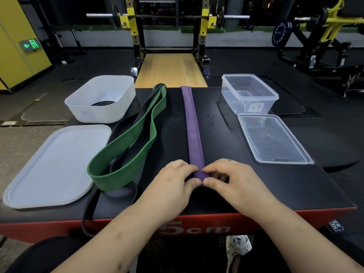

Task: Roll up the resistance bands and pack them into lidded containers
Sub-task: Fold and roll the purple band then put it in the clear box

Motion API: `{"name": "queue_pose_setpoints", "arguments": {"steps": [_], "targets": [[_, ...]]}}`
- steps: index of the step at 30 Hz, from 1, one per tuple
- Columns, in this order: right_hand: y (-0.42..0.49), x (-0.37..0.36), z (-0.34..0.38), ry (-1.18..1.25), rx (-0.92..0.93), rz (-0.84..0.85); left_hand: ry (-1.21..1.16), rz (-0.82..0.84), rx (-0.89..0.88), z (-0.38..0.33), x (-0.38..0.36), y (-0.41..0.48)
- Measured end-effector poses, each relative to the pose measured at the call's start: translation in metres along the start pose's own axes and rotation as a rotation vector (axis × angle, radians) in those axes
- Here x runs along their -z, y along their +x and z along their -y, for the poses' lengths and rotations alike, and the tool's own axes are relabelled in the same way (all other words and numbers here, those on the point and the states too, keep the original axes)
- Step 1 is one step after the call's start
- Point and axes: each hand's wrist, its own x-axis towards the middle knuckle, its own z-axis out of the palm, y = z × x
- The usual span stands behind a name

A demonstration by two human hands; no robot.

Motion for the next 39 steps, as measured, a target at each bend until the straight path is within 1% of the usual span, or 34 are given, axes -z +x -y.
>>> {"name": "queue_pose_setpoints", "arguments": {"steps": [3, 5, 8, 12, 14, 19, 23, 28, 32, 35, 37, 39], "targets": [[0.005, -0.003, -0.001, -0.008, 0.003, -0.036, 0.013, 0.021, 0.0, 0.001, 0.001, 0.0], [0.005, -0.003, -0.002, -0.022, 0.013, -0.01, 0.012, -0.009, -0.003, 0.003, 0.002, 0.005], [0.007, -0.002, -0.002, -0.039, -0.026, 0.019, 0.042, -0.033, 0.012, 0.004, 0.004, 0.012], [0.019, -0.001, -0.005, -0.095, -0.012, 0.001, 0.031, -0.002, 0.044, 0.004, 0.0, 0.012], [0.023, -0.001, -0.005, -0.115, -0.007, 0.007, 0.014, -0.012, 0.039, 0.005, 0.001, 0.015], [0.024, 0.001, -0.003, -0.025, -0.054, 0.01, 0.058, -0.027, 0.059, 0.01, 0.003, 0.029], [0.032, -0.003, -0.006, -0.046, -0.059, -0.031, 0.083, 0.01, 0.071, 0.01, 0.003, 0.029], [0.032, -0.006, -0.006, -0.084, -0.069, 0.061, 0.063, -0.009, 0.093, 0.013, 0.001, 0.033], [0.029, -0.003, -0.001, -0.039, -0.047, 0.004, 0.015, -0.049, 0.083, 0.009, 0.003, 0.026], [0.014, 0.005, -0.001, -0.041, -0.009, 0.049, 0.019, -0.02, 0.027, 0.006, 0.0, 0.013], [0.002, 0.007, -0.003, -0.041, -0.034, 0.074, 0.042, 0.01, -0.017, 0.005, -0.005, 0.006], [-0.004, 0.006, -0.005, -0.048, -0.061, 0.054, 0.033, 0.018, -0.016, 0.004, -0.005, 0.004]]}}
